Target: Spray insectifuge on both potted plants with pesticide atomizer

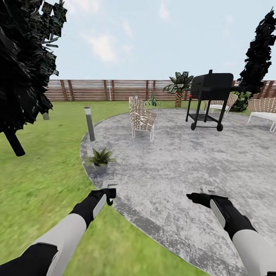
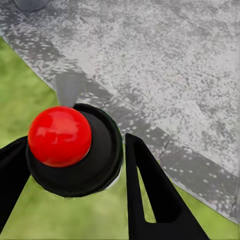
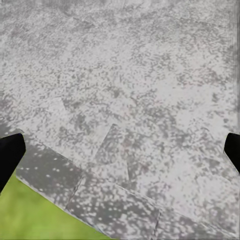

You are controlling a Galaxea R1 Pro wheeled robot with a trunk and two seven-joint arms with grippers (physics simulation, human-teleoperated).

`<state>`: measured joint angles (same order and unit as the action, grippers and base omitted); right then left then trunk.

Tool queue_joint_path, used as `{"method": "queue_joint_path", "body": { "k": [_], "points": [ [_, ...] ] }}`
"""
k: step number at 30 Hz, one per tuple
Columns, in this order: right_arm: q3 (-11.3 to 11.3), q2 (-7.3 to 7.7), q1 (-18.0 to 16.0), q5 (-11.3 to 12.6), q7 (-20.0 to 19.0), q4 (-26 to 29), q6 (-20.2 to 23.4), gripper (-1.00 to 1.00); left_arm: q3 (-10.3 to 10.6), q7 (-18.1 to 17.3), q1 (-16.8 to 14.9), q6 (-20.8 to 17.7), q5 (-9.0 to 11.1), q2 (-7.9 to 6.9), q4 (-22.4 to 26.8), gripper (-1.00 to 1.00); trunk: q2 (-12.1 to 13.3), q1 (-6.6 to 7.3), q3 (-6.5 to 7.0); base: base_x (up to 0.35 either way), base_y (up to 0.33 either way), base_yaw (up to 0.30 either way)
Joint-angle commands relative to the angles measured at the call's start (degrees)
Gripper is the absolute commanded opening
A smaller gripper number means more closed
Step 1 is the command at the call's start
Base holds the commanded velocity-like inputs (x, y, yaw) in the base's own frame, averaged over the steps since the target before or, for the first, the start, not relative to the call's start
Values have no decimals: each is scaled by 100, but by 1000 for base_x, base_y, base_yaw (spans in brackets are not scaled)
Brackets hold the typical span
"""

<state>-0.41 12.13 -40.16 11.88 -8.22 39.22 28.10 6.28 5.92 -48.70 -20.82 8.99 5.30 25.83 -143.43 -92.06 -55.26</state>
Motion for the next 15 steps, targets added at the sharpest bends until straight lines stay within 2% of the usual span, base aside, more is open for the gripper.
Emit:
{"method": "queue_joint_path", "body": {
  "k": [1, 15],
  "points": [
    [-21, -2, -1, 13, -13, 9, 29, 100, 44, 50, -1, -27, 59, -3, 10, -100, -2, -2, -6, 318, -154, 0],
    [-50, -10, -3, -15, 13, 234, 90, 100, 43, 50, 10, -120, 68, -2, 2, -100, -2, -2, -6, 299, -180, 0]
  ]
}}
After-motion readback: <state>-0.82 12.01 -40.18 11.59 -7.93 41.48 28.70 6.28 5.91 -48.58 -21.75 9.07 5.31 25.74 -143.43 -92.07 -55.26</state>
